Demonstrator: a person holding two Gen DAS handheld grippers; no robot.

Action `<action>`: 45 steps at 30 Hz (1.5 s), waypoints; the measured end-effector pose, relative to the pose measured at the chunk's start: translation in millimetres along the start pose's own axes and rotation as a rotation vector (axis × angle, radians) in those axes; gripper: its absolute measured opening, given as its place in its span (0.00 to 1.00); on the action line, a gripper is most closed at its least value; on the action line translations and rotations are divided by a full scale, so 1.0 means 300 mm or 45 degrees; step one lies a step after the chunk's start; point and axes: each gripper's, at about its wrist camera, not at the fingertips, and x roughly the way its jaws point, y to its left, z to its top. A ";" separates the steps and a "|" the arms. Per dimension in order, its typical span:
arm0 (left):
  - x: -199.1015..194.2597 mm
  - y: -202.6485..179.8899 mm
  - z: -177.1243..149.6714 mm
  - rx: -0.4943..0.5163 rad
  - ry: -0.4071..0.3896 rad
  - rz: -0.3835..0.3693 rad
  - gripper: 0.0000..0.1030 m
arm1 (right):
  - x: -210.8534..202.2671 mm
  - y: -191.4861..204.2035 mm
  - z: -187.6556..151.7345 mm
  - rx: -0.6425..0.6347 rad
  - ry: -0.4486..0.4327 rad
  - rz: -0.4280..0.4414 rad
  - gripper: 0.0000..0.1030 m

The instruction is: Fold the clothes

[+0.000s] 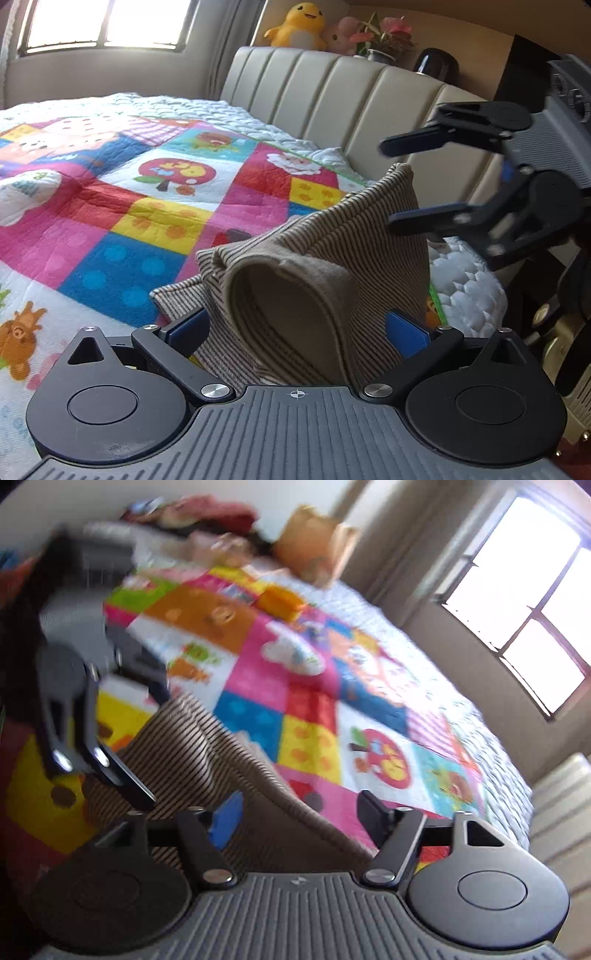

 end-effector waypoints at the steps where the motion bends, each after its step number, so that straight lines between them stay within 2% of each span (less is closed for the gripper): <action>1: 0.015 0.005 0.001 -0.001 -0.001 0.022 1.00 | -0.029 -0.011 -0.014 0.048 -0.014 -0.017 0.79; 6: 0.055 0.057 0.008 -0.060 0.001 0.101 1.00 | -0.026 -0.086 -0.088 0.280 -0.036 -0.116 0.80; 9: 0.052 0.084 0.011 -0.078 0.010 0.149 1.00 | 0.101 -0.144 -0.126 0.435 -0.016 -0.201 0.80; 11: 0.052 0.095 0.009 -0.078 0.026 0.177 1.00 | 0.226 -0.172 -0.162 0.484 0.049 -0.235 0.80; 13: 0.052 0.107 0.009 -0.079 0.038 0.215 1.00 | 0.349 -0.183 -0.208 0.559 0.135 -0.221 0.83; 16: 0.054 0.129 0.019 -0.084 0.047 0.258 1.00 | 0.453 -0.178 -0.274 0.722 0.164 -0.244 0.99; 19: 0.072 0.140 0.022 -0.087 0.060 0.242 1.00 | 0.448 -0.202 -0.334 0.929 0.132 -0.215 1.00; 24: 0.093 0.165 0.008 -0.139 0.066 0.193 1.00 | 0.386 -0.196 -0.384 1.093 0.070 -0.181 1.00; 27: 0.096 0.172 0.004 -0.160 0.068 0.182 1.00 | 0.343 -0.193 -0.382 1.183 -0.007 -0.076 1.00; 29: 0.096 0.170 0.004 -0.159 0.069 0.187 1.00 | 0.314 -0.178 -0.366 1.202 -0.058 -0.070 1.00; 33: 0.095 0.165 0.005 -0.157 0.072 0.197 1.00 | 0.218 -0.114 -0.285 1.077 -0.236 -0.221 1.00; 34: 0.095 0.164 0.005 -0.156 0.072 0.199 1.00 | 0.205 -0.098 -0.262 1.031 -0.242 -0.240 1.00; 36: 0.097 0.163 0.006 -0.153 0.073 0.203 1.00 | 0.233 -0.068 -0.214 0.905 -0.101 -0.284 1.00; 39: 0.102 0.162 0.007 -0.149 0.073 0.210 1.00 | 0.349 -0.029 -0.224 0.806 0.117 -0.355 1.00; 41: 0.105 0.160 0.007 -0.148 0.073 0.221 1.00 | 0.379 -0.040 -0.259 0.937 0.132 -0.328 1.00; 43: 0.106 0.162 0.009 -0.150 0.078 0.220 1.00 | 0.381 -0.070 -0.288 1.124 0.150 -0.258 1.00; 45: 0.108 0.164 0.011 -0.151 0.083 0.213 1.00 | 0.373 -0.087 -0.324 1.226 0.148 -0.177 1.00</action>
